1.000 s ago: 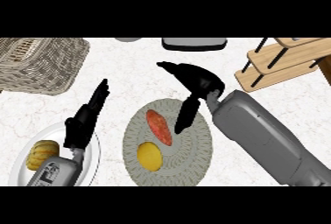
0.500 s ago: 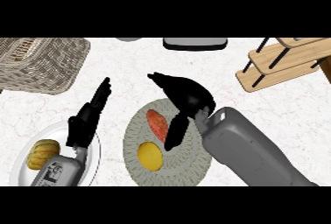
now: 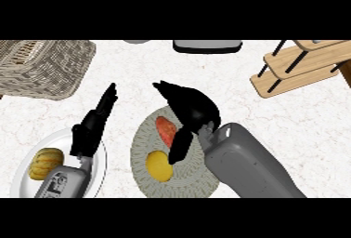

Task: Pick the sweet potato from the placemat and place it in the tiered shelf

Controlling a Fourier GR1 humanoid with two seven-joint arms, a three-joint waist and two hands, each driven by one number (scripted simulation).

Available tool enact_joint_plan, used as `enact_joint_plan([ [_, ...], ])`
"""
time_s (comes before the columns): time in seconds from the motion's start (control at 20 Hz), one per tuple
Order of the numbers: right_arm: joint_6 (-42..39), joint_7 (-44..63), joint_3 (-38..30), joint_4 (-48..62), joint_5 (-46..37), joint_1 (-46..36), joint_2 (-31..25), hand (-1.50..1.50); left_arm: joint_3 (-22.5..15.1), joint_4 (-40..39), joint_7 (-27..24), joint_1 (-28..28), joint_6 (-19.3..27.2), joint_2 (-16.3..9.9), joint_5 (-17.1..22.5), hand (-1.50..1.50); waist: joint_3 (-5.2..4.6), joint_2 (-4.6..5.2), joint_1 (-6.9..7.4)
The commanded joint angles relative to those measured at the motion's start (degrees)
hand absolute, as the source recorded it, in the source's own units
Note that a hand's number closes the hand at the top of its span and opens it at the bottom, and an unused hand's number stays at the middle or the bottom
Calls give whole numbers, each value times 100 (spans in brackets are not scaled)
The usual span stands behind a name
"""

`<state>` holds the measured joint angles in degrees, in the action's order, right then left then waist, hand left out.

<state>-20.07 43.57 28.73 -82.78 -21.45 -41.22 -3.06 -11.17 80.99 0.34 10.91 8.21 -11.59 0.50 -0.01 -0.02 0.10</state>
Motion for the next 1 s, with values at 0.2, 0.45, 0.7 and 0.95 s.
enact_joint_plan([
  [0.2, 314, -38, 243, 140, -450, 356, 299, -150, 178, 327, 91, -276, -254, 26, -128, 0, 1, -1, 17],
  [0.45, 226, -124, 109, 307, -541, 352, 304, -150, 280, 226, 117, -261, -365, 106, -248, 0, 1, 0, 17],
  [0.7, 60, -288, 17, 571, -747, 315, 305, -150, 120, 725, 450, -284, -229, 338, -438, 0, 2, -3, 28],
  [0.95, -65, -439, 9, 893, -868, 224, 306, -150, 536, -66, 219, 152, -349, 330, -456, 0, 0, 5, 10],
])
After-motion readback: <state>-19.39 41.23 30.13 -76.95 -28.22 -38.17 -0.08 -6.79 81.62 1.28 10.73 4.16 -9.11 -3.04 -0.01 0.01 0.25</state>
